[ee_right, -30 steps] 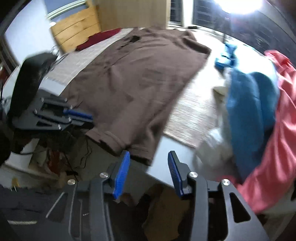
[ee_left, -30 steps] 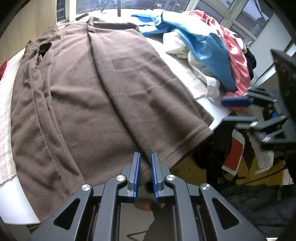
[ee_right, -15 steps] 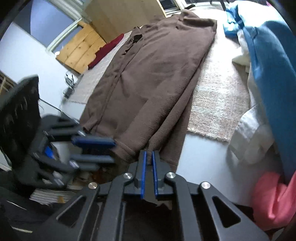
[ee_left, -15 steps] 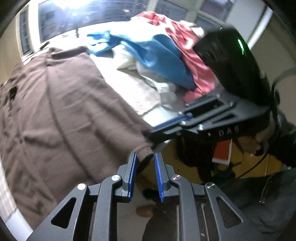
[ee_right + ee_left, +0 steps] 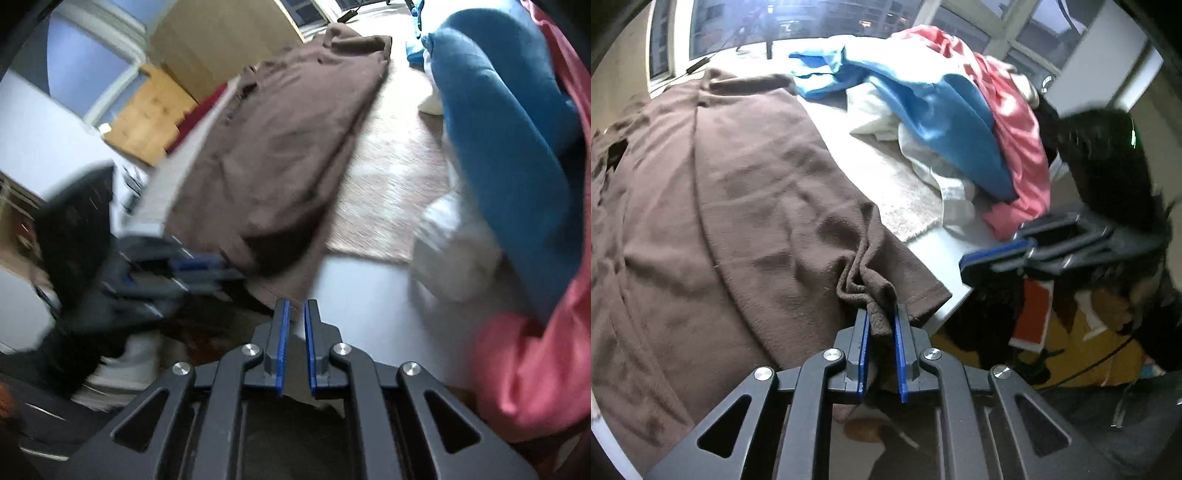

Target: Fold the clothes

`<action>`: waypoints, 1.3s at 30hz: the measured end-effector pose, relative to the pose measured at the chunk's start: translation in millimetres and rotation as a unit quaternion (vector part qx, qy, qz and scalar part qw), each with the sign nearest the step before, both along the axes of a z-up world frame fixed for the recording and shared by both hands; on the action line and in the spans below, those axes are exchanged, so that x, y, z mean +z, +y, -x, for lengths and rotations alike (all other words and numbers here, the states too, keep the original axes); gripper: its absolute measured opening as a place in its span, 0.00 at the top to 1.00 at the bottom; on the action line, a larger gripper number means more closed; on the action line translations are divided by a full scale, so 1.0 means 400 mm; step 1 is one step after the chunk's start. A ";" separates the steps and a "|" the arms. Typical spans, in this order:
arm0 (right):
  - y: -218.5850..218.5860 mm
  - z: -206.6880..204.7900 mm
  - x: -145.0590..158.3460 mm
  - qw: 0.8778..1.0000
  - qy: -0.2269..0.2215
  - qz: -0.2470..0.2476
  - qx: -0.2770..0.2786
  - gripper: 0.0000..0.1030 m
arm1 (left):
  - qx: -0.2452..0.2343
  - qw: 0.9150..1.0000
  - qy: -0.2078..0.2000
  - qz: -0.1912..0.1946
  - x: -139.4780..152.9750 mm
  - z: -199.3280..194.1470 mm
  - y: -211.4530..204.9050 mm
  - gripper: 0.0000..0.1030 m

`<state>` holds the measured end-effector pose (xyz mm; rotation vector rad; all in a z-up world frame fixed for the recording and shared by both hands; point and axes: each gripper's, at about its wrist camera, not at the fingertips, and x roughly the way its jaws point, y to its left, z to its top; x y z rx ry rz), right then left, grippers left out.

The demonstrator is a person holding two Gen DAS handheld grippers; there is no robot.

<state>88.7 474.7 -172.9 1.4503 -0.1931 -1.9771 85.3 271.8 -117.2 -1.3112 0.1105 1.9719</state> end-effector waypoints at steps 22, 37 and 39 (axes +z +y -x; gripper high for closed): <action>-0.135 -0.036 0.013 0.992 0.121 -0.040 0.023 0.93 | 0.010 0.999 -0.018 -0.039 0.029 0.009 -0.022 0.88; -0.016 -0.040 -0.018 0.989 0.061 -0.005 -0.131 0.93 | 0.018 0.999 -0.014 -0.038 0.029 0.005 -0.063 0.93; -0.028 -0.043 -0.030 0.991 0.061 -0.023 -0.119 0.91 | 0.017 0.999 -0.013 -0.036 0.031 0.004 -0.062 0.93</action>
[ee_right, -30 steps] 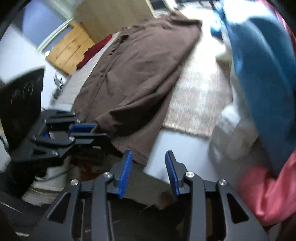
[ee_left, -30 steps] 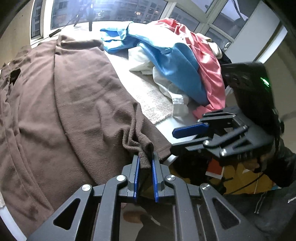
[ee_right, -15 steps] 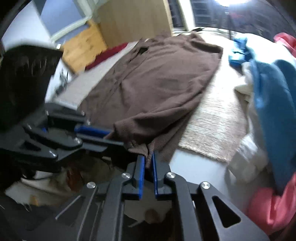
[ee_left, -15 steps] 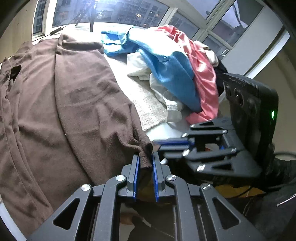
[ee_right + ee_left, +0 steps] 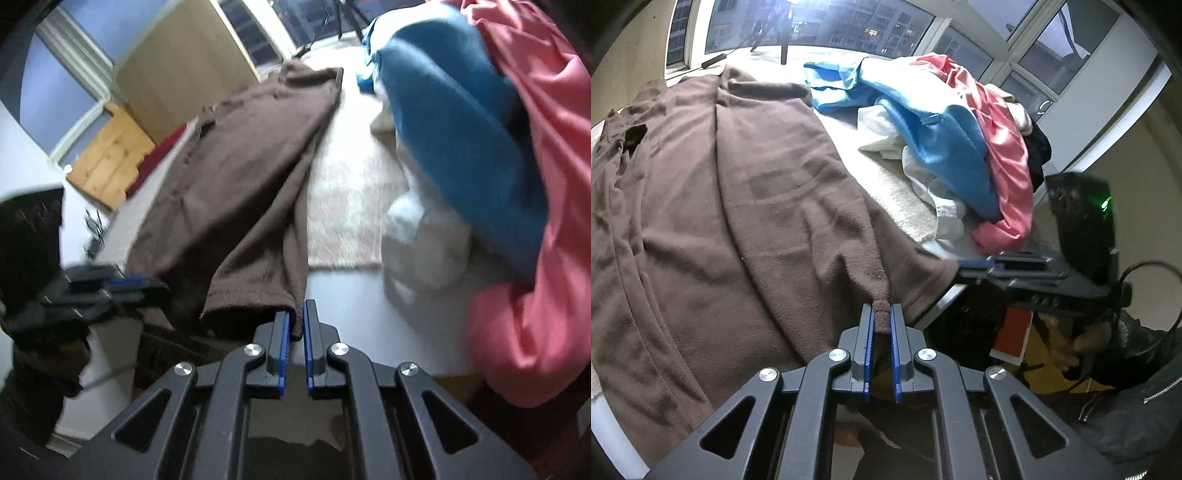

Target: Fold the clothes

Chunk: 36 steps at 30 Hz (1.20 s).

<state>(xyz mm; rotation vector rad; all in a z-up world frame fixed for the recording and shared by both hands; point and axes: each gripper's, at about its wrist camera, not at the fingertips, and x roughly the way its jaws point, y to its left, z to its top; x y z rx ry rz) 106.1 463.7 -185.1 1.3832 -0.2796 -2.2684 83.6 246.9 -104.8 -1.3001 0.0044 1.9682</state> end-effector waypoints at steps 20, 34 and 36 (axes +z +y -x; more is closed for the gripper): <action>0.052 0.017 -0.016 0.997 -0.026 0.067 -0.026 0.91 | 0.100 0.993 0.063 -0.008 0.121 0.029 -0.163 0.94; 0.043 0.008 -0.021 0.997 -0.031 0.061 -0.020 0.91 | 0.160 0.986 0.048 0.015 0.077 0.068 -0.273 0.94; 0.032 0.009 -0.017 0.998 -0.027 0.058 -0.015 0.91 | 0.161 0.986 0.044 0.023 0.064 0.072 -0.275 0.94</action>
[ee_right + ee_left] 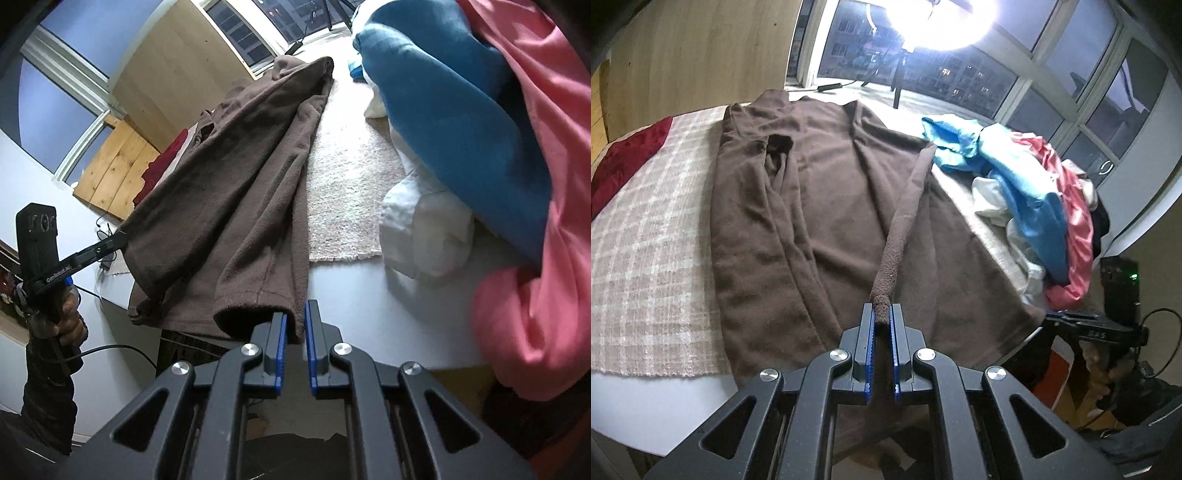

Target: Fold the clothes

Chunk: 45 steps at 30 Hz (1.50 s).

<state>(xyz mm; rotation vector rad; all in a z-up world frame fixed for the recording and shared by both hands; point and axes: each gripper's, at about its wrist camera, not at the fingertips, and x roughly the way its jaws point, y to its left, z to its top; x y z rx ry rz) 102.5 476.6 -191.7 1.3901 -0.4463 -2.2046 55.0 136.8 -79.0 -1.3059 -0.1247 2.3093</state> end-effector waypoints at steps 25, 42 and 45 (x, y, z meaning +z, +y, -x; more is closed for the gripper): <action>-0.050 -0.014 0.054 0.995 0.008 -0.037 0.094 0.89 | -0.040 0.999 -0.017 0.017 0.050 -0.022 0.135 0.82; -0.131 0.493 0.024 0.980 -0.040 -0.154 0.117 0.58 | -0.117 0.990 -0.070 0.024 -0.088 -0.006 0.402 0.97; -0.153 0.529 0.002 0.981 -0.056 -0.121 0.140 0.89 | -0.090 0.994 -0.067 0.010 -0.068 -0.002 0.352 0.97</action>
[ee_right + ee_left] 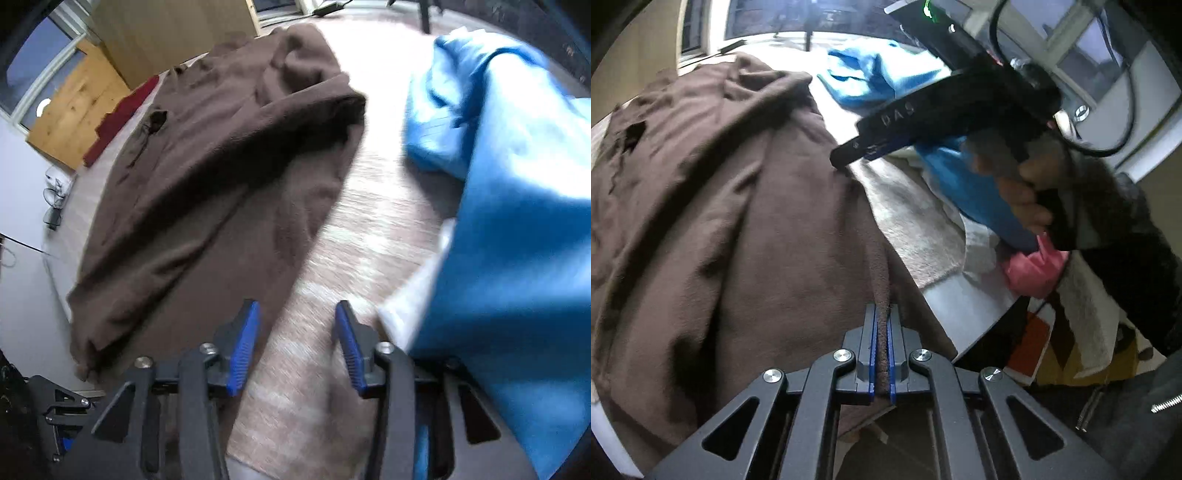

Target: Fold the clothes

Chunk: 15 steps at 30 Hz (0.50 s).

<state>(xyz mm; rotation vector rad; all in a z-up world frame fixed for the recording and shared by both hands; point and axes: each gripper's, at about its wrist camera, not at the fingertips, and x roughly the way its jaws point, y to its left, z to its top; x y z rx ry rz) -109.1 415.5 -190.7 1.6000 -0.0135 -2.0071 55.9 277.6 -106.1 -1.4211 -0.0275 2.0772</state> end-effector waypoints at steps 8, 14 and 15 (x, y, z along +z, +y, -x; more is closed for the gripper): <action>-0.124 0.062 0.028 0.997 0.008 0.047 0.062 0.92 | 0.098 0.995 -0.009 0.026 -0.013 0.027 -0.150 0.93; -0.153 0.067 0.034 0.995 -0.019 0.050 0.085 0.85 | 0.145 0.988 0.003 0.043 0.000 0.004 -0.205 0.91; -0.142 0.064 0.045 0.995 -0.019 0.059 0.084 0.78 | 0.144 0.988 0.010 0.046 0.008 -0.005 -0.200 0.91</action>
